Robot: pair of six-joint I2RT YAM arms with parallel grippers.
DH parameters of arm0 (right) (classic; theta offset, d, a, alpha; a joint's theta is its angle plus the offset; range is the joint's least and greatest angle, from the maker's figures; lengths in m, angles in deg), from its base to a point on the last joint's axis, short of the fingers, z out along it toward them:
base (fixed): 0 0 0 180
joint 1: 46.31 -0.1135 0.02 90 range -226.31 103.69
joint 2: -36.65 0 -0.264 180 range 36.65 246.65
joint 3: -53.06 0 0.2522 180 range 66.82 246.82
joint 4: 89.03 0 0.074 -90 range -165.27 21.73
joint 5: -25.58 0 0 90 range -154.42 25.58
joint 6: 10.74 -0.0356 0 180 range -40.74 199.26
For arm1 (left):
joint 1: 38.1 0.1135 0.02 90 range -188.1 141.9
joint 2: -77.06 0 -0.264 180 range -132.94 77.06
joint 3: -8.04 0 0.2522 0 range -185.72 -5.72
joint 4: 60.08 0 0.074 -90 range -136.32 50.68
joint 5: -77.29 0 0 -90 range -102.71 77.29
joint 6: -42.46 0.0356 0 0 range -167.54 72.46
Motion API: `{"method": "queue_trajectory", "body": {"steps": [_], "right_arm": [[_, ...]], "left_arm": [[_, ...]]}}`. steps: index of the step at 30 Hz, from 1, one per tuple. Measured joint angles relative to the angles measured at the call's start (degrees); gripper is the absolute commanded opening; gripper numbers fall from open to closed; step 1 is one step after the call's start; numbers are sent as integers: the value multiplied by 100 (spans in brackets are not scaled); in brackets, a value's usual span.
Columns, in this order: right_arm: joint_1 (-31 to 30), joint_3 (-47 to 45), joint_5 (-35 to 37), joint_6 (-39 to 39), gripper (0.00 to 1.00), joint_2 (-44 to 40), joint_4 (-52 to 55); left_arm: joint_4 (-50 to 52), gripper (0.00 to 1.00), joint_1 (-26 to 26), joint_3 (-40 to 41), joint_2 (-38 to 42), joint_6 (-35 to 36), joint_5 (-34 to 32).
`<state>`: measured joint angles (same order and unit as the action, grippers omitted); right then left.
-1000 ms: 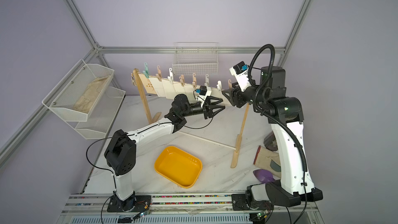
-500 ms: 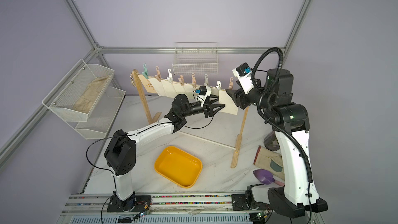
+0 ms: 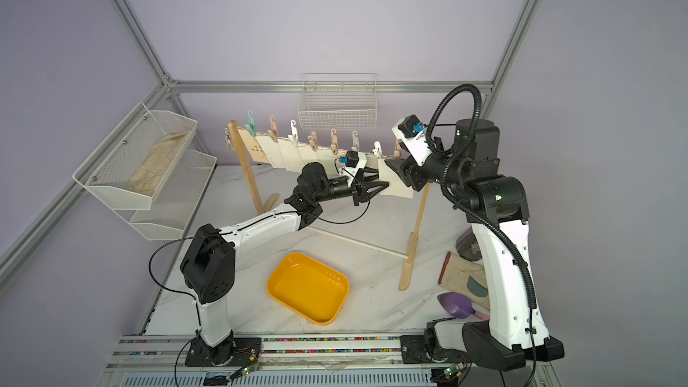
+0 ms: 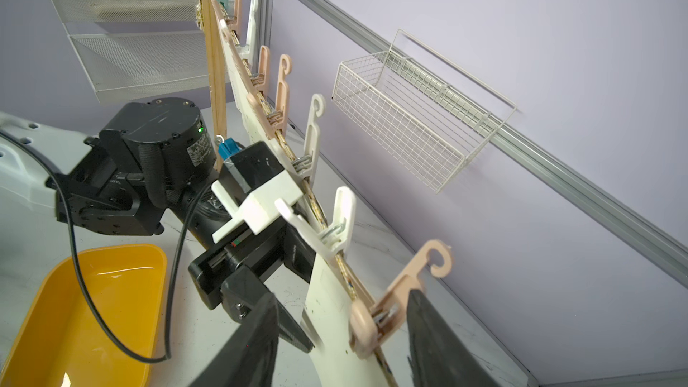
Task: Remove the postcards from the strings
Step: Pinch the postcard on the clothesline.
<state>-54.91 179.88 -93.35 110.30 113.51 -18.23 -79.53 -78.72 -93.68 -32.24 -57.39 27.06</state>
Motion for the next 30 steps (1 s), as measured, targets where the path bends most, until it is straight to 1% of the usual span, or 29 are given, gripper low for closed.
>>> {"method": "queue_trajectory", "body": {"steps": [5,9,12,14,21,26,28,30], "right_arm": [[0,20,-118,24,47,175,76],[-2,26,-212,22,46,177,107],[-2,28,-256,22,46,177,111],[-2,28,-282,26,44,177,111],[-2,28,-315,68,35,177,114],[-2,28,-313,94,27,166,114],[0,28,-310,105,24,157,111],[-2,28,-310,101,22,140,109]], "left_arm": [[-4,33,0,-2,0,-7,101],[-20,27,0,-2,0,-33,136],[-52,20,2,-2,0,-103,160],[-90,18,7,-2,0,-186,177],[-289,4,11,-2,-7,-476,210],[-363,0,22,-55,-83,-634,247],[-382,0,33,-74,-109,-673,258],[-389,0,42,-96,-129,-713,284]]}}
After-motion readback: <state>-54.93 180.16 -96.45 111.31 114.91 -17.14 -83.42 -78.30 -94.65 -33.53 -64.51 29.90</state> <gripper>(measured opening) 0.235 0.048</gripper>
